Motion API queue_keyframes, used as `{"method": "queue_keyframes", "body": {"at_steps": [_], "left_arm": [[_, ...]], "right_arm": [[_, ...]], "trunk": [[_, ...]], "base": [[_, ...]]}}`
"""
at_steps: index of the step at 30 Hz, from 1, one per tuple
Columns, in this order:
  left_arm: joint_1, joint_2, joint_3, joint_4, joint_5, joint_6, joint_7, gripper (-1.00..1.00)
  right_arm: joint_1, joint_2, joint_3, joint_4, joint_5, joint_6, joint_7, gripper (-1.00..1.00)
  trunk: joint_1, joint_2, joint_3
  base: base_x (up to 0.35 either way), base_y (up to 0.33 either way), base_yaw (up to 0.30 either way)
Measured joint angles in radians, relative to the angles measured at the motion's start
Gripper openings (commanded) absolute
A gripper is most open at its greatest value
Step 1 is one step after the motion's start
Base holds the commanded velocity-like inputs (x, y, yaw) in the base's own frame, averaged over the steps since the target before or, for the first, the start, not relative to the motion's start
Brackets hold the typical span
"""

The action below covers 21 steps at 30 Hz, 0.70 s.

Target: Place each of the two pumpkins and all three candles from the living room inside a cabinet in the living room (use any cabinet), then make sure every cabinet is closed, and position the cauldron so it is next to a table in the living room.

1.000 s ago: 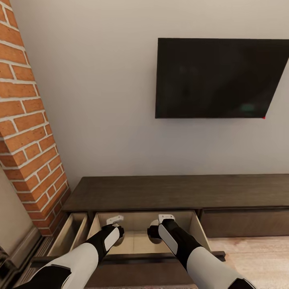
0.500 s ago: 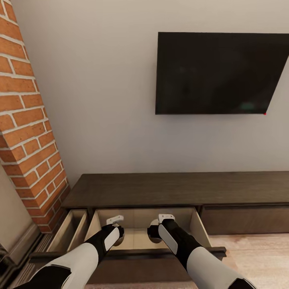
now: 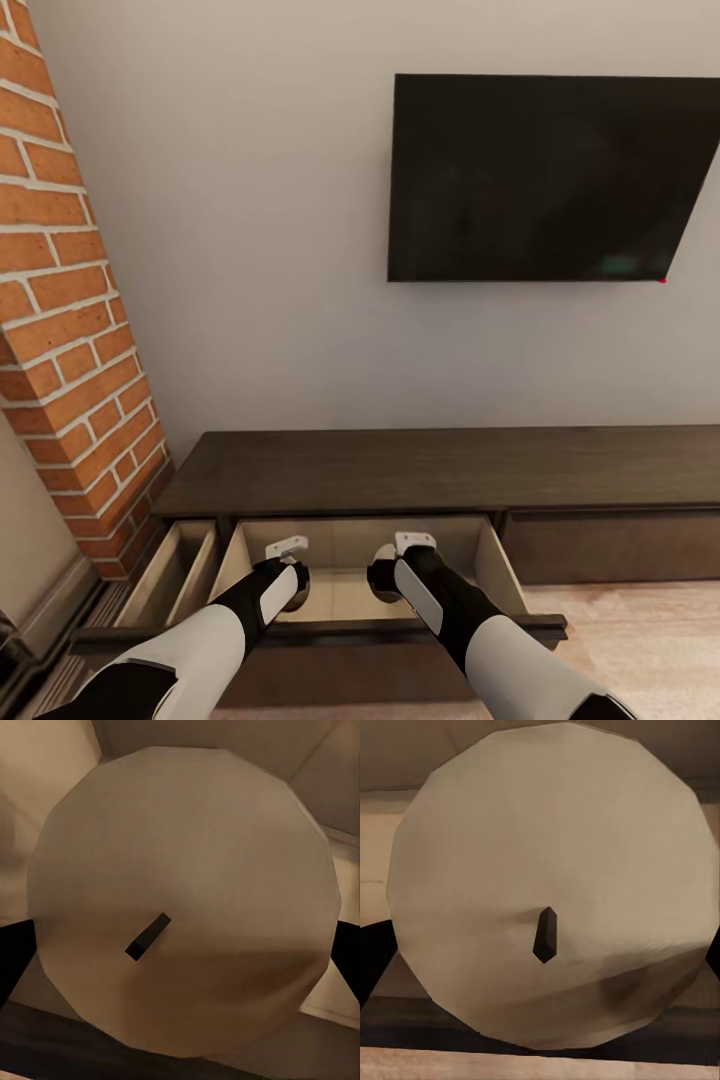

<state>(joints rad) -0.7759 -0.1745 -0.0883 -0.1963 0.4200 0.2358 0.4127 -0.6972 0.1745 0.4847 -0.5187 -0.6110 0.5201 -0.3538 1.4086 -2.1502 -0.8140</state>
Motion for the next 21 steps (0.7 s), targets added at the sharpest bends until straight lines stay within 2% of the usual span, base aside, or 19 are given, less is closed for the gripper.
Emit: {"method": "queue_keyframes", "body": {"at_steps": [13, 21], "left_arm": [[0.000, 0.000, 0.001, 0.000, 0.000, 0.001, 0.000, -1.00], [0.000, 0.000, 0.003, -0.001, 0.001, 0.001, 0.000, -1.00]], "right_arm": [[0.000, 0.000, 0.000, 0.000, 0.000, -0.004, 0.000, -1.00], [0.000, 0.000, 0.000, 0.000, -0.002, -0.004, -0.001, -1.00]], "trunk": [[0.000, 0.000, 0.000], [0.004, -0.007, -0.003]], "base": [[0.074, 0.055, 0.000], [0.013, 0.009, 0.000]]}}
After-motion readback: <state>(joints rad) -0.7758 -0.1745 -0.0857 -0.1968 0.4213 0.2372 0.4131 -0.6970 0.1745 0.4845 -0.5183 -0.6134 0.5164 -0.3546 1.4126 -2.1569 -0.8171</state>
